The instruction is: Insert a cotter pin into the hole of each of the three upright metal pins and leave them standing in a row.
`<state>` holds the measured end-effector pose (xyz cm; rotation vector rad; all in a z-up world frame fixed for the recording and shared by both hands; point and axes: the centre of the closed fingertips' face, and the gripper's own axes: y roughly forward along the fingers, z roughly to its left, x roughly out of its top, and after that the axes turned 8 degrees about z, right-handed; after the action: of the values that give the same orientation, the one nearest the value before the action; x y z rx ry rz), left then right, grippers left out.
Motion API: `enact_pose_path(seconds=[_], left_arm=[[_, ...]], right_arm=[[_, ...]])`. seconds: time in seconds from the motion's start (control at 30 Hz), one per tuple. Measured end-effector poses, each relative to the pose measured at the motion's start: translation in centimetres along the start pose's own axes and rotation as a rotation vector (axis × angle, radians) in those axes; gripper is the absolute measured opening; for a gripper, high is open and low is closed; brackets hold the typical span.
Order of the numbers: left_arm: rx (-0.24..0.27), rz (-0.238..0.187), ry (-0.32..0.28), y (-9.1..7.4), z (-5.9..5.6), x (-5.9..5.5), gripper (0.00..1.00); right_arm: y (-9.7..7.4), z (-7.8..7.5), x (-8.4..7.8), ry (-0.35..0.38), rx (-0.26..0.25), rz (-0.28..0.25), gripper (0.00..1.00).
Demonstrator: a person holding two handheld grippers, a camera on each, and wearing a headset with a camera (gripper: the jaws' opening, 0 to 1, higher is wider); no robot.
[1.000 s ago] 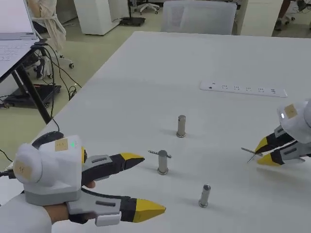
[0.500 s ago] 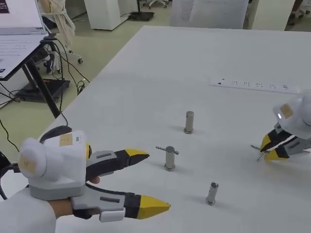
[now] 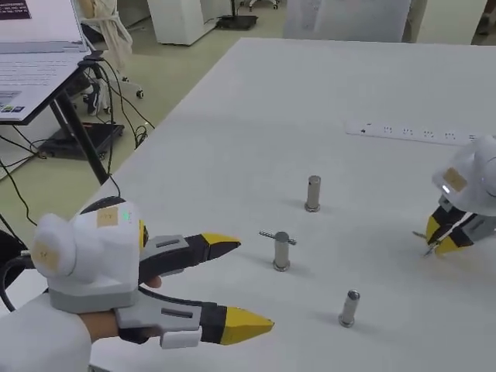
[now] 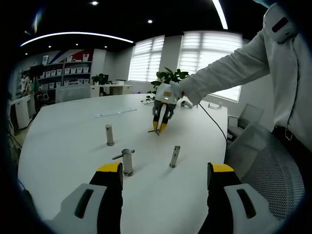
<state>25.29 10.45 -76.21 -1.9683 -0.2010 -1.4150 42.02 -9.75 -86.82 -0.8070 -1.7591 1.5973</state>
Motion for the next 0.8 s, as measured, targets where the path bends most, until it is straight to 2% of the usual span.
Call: enact_pose_path(seconds=[0.03,0.2,0.5,0.8], left_arm=[[0.000,0.000,-0.001,0.0,0.0,0.0,0.70],[-0.001,-0.004,-0.004,0.1,0.1,0.1,0.70],[-0.008,-0.010,0.007,0.3,-0.2,0.6,0.70],[-0.021,-0.019,0.018,0.4,-0.8,1.0,0.68]], right_arm=[[0.0,0.1,0.0,-0.022,0.007,0.006,0.09],[0.1,0.0,0.1,-0.022,-0.001,-0.002,0.08],[0.1,-0.1,0.1,0.114,-0.032,-0.020,0.03],[-0.7,1.2,0.8,0.176,-0.038,-0.052,0.02]])
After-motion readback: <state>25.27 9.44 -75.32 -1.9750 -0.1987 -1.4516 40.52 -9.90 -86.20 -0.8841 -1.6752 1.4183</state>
